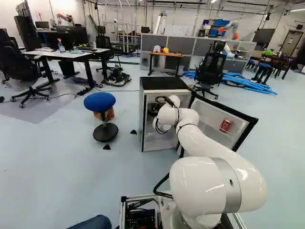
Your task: Grab a drink from the fridge
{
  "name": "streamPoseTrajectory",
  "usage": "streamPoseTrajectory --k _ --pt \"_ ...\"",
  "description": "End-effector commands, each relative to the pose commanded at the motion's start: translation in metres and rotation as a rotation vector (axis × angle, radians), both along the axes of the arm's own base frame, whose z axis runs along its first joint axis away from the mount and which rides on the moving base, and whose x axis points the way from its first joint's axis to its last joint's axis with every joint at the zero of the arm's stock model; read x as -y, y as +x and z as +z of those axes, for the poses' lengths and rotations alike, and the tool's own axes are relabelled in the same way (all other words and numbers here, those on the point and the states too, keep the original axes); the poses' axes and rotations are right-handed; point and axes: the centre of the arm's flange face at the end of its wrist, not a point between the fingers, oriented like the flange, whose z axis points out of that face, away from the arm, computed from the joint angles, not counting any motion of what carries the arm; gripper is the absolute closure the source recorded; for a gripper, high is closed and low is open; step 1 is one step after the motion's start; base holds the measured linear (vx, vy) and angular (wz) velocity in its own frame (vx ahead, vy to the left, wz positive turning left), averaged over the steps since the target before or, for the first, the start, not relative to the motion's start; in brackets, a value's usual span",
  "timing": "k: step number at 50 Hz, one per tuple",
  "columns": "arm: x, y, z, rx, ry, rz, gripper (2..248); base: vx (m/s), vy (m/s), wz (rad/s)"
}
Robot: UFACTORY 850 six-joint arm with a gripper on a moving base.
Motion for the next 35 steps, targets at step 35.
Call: streamPoseTrajectory --k 35 --pt "0.0000 0.0000 0.0000 0.000 0.000 0.000 46 0.000 0.000 0.000"
